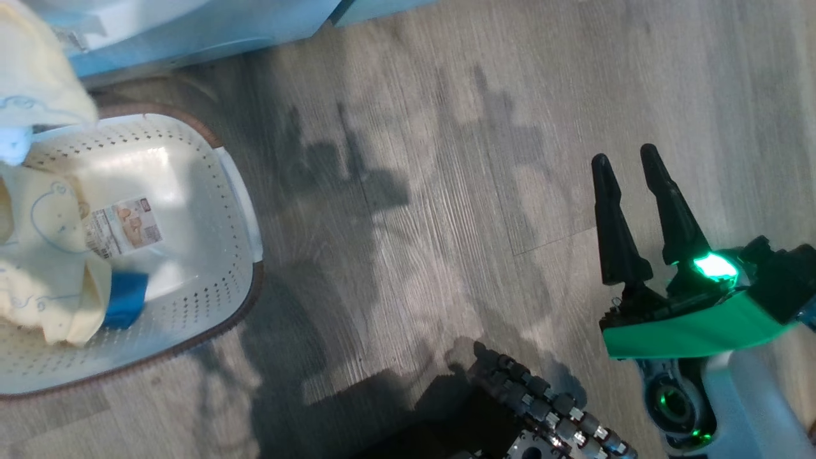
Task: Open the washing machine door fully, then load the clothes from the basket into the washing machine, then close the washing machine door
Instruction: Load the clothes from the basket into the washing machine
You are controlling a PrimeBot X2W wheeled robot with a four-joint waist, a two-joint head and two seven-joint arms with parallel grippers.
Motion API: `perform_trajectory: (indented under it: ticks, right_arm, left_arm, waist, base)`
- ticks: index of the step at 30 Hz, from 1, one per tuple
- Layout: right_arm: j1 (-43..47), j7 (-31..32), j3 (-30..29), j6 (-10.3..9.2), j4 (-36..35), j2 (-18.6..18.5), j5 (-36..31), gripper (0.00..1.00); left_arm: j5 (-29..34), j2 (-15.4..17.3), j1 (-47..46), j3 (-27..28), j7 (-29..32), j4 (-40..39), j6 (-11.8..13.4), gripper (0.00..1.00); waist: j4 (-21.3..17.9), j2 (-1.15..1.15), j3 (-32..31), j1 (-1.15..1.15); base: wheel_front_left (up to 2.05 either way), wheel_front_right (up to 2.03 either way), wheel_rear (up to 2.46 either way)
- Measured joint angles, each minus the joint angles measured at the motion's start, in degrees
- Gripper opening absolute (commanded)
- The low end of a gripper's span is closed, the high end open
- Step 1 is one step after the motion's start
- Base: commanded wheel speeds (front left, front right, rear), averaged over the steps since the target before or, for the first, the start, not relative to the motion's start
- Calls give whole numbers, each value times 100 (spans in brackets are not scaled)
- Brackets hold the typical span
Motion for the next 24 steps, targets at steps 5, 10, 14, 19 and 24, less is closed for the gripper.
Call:
perform_trajectory:
  ticks: [5, 10, 14, 19, 24]
  right_arm:
    - [-1, 0, -11, 0, 7, 0, -12, 100]
    - [-3, 0, -77, 0, 10, 0, -108, 100]
    - [-3, 0, -137, 0, 10, 0, -176, 100]
    - [-2, 0, -263, 0, 18, 0, -336, 100]
    - [0, 0, -385, 0, 32, -1, -490, 100]
  left_arm:
    - [-208, -171, 5, 2, 402, 438, 10, 100]
    - [-309, -344, 34, 0, 510, 541, 164, 100]
    - [-400, -449, 198, 7, 485, 486, 249, 100]
    - [-510, -659, 548, 8, 396, 210, 390, 100]
    - [-605, -801, 997, 2, 178, -130, 523, 100]
  waist:
    - [110, 0, -9, 0]
    - [246, 0, -44, -1]
    - [371, 0, -92, -1]
    - [602, 0, -191, -1]
    - [771, 0, -311, -1]
  base:
    - [0, 0, 0]
    - [0, 0, 0]
    - [0, 0, 0]
    - [0, 0, 0]
    - [0, 0, 0]
